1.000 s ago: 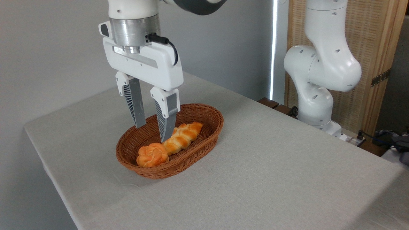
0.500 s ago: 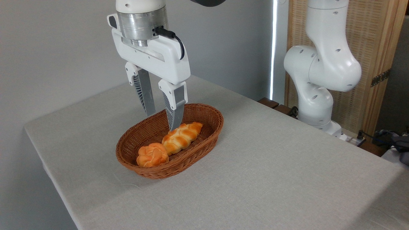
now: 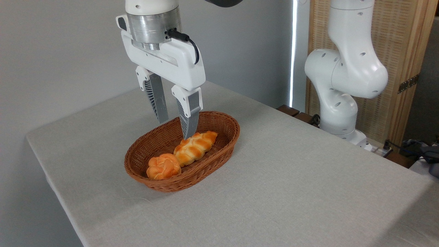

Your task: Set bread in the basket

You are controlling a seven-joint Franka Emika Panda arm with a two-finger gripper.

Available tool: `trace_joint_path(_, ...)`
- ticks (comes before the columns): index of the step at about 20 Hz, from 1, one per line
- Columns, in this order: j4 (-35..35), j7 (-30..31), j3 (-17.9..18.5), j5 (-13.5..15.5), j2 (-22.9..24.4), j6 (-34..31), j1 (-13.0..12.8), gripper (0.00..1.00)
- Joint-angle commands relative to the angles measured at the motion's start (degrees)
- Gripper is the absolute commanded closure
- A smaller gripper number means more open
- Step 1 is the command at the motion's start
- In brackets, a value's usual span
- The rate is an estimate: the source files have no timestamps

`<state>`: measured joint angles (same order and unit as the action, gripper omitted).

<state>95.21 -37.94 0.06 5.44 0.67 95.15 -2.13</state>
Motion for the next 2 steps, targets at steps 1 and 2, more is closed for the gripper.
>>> trace_joint_path(1, -0.3, -1.1, 1.2, 0.8, 0.5, -1.5, -0.6, 0.0)
trace_joint_path(2, -0.3, -1.1, 1.2, 0.7, 0.5, -1.5, -0.6, 0.0)
